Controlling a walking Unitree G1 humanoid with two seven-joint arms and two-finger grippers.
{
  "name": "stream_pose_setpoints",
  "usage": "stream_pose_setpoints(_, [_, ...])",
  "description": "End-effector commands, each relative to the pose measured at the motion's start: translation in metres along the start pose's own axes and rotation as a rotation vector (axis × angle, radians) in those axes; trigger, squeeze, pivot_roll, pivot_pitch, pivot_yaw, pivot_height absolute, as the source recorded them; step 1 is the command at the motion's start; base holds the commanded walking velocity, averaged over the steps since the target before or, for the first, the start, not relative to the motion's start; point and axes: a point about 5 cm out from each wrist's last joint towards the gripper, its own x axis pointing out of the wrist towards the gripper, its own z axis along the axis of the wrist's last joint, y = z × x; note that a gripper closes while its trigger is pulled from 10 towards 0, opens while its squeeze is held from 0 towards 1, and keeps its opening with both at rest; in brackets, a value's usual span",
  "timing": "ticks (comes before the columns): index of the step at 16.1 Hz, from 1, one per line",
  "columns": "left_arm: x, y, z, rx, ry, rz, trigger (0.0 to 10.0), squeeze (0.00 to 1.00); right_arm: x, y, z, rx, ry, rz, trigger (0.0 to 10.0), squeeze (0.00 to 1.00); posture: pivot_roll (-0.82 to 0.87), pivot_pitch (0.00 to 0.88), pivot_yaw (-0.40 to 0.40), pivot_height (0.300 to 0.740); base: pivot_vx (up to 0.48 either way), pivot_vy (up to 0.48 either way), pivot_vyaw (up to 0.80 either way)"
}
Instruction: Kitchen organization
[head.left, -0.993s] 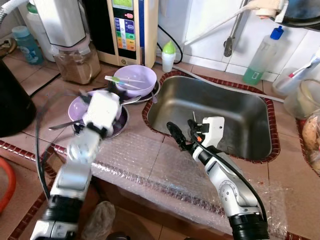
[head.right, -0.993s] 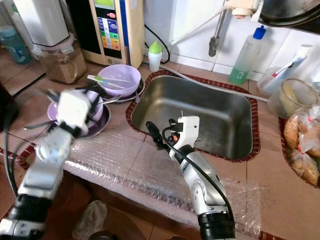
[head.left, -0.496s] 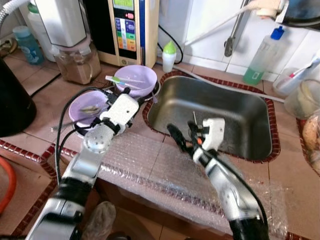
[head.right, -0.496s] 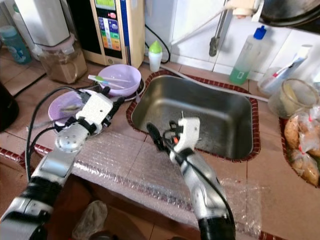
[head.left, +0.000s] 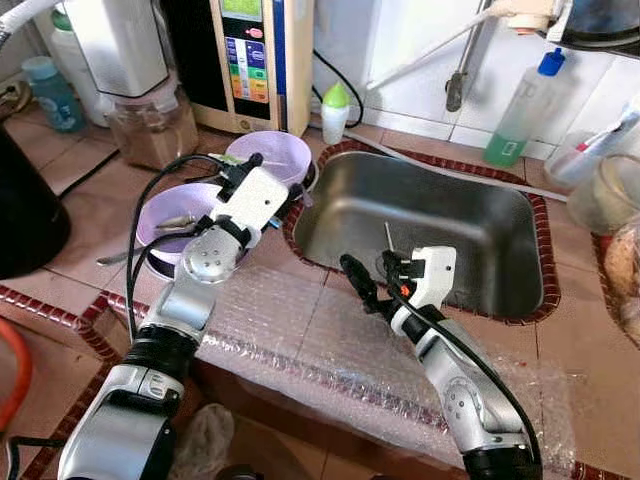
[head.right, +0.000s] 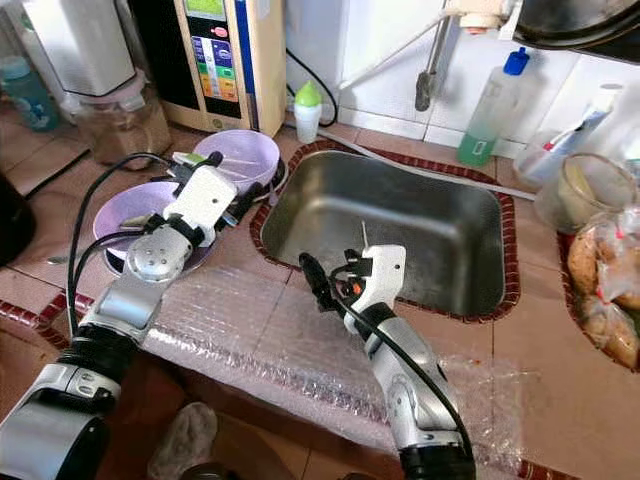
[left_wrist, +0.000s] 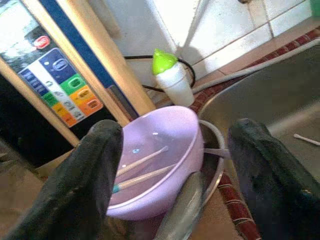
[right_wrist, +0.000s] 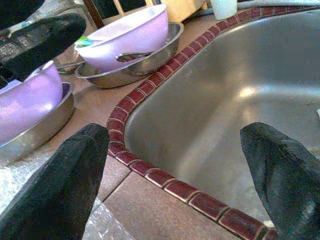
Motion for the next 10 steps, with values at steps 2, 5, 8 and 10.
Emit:
stream_pose_setpoints(2, [-0.002,-0.008,-0.002,0.002,0.024,-0.055,10.0,1.0,-0.001,0.001,0.006,-0.01,-0.016,-0.002,10.0,0.0,-0.06,0.0,0.012,0.74,0.0,0.0,0.0])
stream_pose_setpoints(5, [-0.003,-0.009,-0.011,-0.014,0.077,-0.065,10.0,0.0,0.002,0.001,0.008,-0.013,-0.014,0.008,10.0,0.0,-0.05,0.0,0.001,0.74,0.0,0.0,0.0])
stream_pose_setpoints(8, [-0.003,-0.006,-0.018,-0.01,0.12,-0.052,10.0,0.0,0.002,0.001,0.008,-0.014,-0.012,0.009,10.0,0.0,-0.05,0.0,-0.002,0.74,0.0,0.0,0.0])
stream_pose_setpoints(10, [-0.002,-0.002,-0.02,-0.024,0.145,-0.039,1.6,0.0,0.002,0.002,0.007,-0.014,-0.011,0.011,10.0,0.0,-0.05,0.0,0.0,0.74,0.0,0.0,0.0])
